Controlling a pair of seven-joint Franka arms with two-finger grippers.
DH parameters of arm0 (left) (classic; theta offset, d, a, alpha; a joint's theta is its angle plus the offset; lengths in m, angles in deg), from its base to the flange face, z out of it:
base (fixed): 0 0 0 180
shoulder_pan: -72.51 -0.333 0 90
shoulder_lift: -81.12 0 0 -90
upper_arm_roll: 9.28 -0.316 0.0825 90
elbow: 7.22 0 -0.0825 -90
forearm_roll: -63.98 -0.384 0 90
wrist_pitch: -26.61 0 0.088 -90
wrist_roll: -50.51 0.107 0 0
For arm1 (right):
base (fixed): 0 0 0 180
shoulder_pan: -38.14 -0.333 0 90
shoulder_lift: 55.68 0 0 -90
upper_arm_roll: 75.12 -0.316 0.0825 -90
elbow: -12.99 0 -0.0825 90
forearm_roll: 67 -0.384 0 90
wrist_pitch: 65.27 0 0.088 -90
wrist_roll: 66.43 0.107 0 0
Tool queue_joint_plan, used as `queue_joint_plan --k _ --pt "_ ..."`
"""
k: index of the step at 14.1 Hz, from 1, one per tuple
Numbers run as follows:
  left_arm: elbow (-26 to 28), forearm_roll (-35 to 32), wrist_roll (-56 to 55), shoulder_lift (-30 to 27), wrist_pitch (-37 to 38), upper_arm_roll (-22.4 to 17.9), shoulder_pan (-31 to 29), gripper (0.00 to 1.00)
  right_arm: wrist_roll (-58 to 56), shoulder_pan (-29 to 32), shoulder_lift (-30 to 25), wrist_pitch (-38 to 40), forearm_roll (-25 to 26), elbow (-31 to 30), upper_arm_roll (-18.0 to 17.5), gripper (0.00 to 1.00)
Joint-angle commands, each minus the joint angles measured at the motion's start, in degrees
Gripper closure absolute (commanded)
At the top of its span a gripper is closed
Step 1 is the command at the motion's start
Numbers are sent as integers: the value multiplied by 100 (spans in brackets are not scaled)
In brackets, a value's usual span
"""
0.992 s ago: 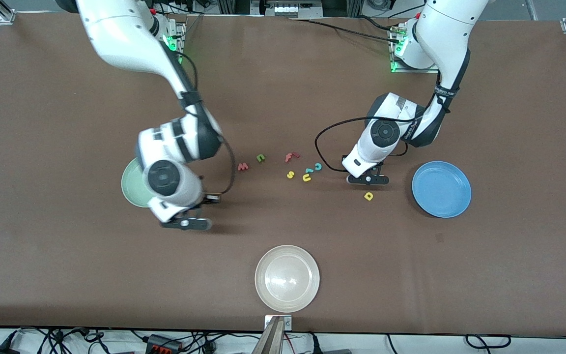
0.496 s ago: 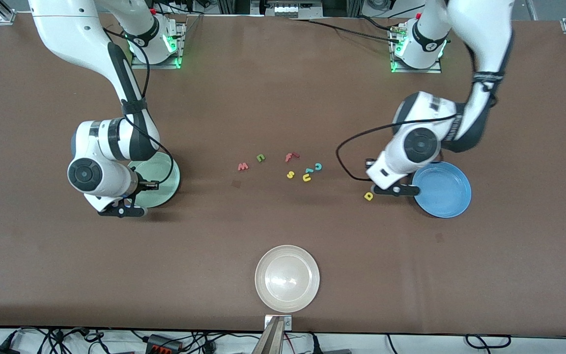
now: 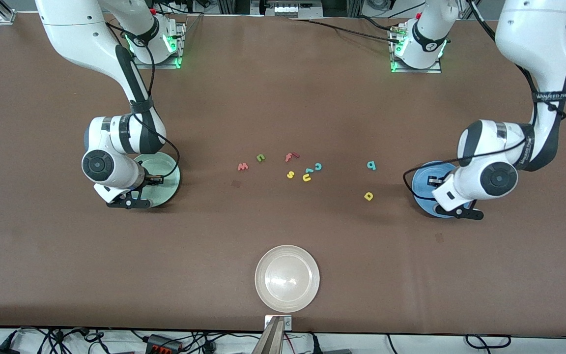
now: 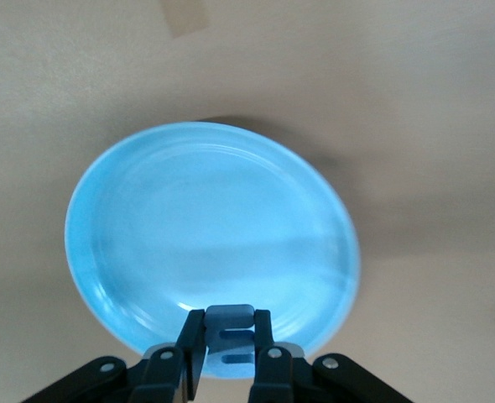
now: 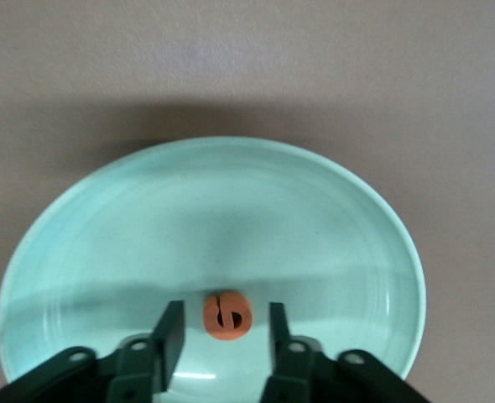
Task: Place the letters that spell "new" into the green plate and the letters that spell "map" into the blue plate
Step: 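Open the right gripper over the green plate while the left gripper releases E, then reach the right gripper to the green u while the left gripper withdraws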
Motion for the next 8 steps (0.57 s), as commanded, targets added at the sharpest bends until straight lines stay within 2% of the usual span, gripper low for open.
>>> queue_joint_plan --k 1,2,4,6,8 --pt "123 -102 177 217 -408 127 -170 80 61 -72 -456 245 54 53 -19 0" --pt "150 -102 177 226 -435 127 -161 71 52 -107 -561 368 10 141 -89 0" --pt "124 -93 186 217 -401 127 -196 0 69 -335 -641 282 -69 204 -369 0" --pt "106 -102 177 112 -322 145 -240 0 375 -738 -589 -165 -157 195 -573 0" --pt "-7 -93 177 -194 124 180 -232 0 876 -1187 -448 -351 -166 195 -582 0"
